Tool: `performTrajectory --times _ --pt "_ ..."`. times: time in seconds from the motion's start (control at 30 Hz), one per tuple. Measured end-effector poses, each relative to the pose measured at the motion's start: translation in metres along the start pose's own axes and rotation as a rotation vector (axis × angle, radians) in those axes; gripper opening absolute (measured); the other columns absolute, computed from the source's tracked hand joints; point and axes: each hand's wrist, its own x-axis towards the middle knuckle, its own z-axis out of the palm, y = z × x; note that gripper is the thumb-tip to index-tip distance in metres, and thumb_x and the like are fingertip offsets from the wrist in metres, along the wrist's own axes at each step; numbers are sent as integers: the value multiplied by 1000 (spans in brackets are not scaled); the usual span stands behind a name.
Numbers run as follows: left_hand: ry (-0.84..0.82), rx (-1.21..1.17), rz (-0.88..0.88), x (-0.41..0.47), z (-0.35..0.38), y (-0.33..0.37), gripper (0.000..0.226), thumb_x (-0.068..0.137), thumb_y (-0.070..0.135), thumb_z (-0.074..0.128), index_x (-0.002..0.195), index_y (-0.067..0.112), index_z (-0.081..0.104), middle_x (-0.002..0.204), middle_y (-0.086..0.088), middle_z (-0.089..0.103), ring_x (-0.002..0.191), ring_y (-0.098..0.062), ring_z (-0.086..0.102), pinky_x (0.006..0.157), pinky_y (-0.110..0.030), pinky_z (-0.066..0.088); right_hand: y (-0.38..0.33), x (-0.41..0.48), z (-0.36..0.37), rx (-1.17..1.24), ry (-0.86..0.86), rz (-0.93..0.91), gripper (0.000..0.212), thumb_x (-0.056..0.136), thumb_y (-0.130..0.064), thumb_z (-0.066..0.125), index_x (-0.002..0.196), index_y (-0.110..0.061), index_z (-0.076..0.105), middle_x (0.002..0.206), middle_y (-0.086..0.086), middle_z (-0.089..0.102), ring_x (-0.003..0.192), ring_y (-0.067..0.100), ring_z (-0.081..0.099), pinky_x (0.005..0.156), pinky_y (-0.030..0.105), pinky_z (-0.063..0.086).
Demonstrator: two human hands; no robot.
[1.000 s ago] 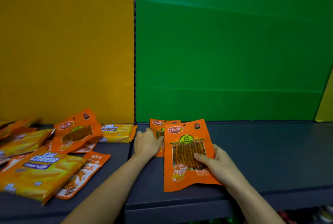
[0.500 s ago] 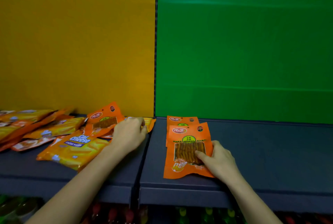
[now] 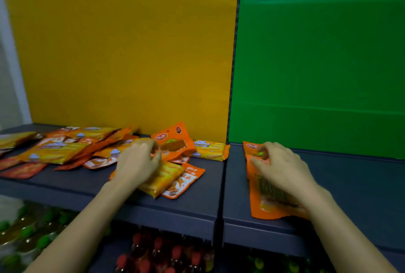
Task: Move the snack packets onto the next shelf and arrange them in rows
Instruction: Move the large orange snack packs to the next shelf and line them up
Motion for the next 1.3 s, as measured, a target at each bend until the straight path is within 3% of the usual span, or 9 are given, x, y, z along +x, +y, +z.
performTrajectory --times 0.2,0.53,0.67,0.73,0.8,0.93,1.07,1.23,1.3 --pt "31 31 -45 19 -23 -81 23 89 31 52 100 15 64 108 -11 67 105 -31 59 77 -37 44 -88 52 50 113 -86 -84 36 88 -46 51 113 -21 60 115 3 63 109 27 57 86 36 46" --pt "22 -21 -68 71 -36 -202 23 90 25 52 75 8 57 88 -20 66 89 -37 59 64 -34 34 -169 117 114 29 -172 112 70 82 -61 53 115 -1 58 127 19 58 116 33 54 88 35 45" --pt "-257 -7 -111 92 -23 -213 34 91 41 49 82 10 60 97 -15 66 94 -31 59 73 -33 41 -179 124 132 -84 -248 198 79 71 -72 57 113 -5 58 128 16 56 120 34 50 91 35 43" --pt "-396 55 -105 99 -11 -211 46 90 51 45 98 9 62 108 -16 64 103 -31 57 80 -34 44 -180 128 137 -115 -238 228 81 67 -71 61 116 -6 56 130 15 53 122 34 47 94 36 42" --pt "-479 151 -103 106 -1 -208 62 88 60 40 117 8 57 122 -17 59 117 -31 49 91 -36 42 -180 133 139 -83 -248 258 79 65 -68 67 114 -7 55 127 15 56 118 32 50 88 34 43" --pt "-619 230 -183 119 9 -206 84 80 76 31 126 9 52 142 -13 44 135 -32 30 106 -40 33 -180 141 140 48 -301 319 73 63 -56 76 112 -7 53 123 13 59 110 28 57 71 28 40" --pt "-649 83 -281 127 8 -203 100 70 81 42 143 13 31 151 -13 29 139 -34 24 112 -42 26 -177 142 139 136 -242 358 84 60 -46 83 121 -3 44 129 17 54 116 31 54 79 31 42" --pt "-684 -337 -466 137 19 -208 134 23 80 72 135 14 39 140 -10 46 125 -31 46 104 -44 41 -172 141 139 203 -198 352 78 58 -41 85 115 -6 46 124 15 56 112 31 55 76 31 42" --pt "-651 -449 -508 139 21 -205 122 38 61 84 137 8 35 139 -12 45 124 -31 47 101 -41 43 -169 140 141 244 -178 354 74 59 -40 85 112 -8 47 122 15 57 110 31 55 81 35 46"
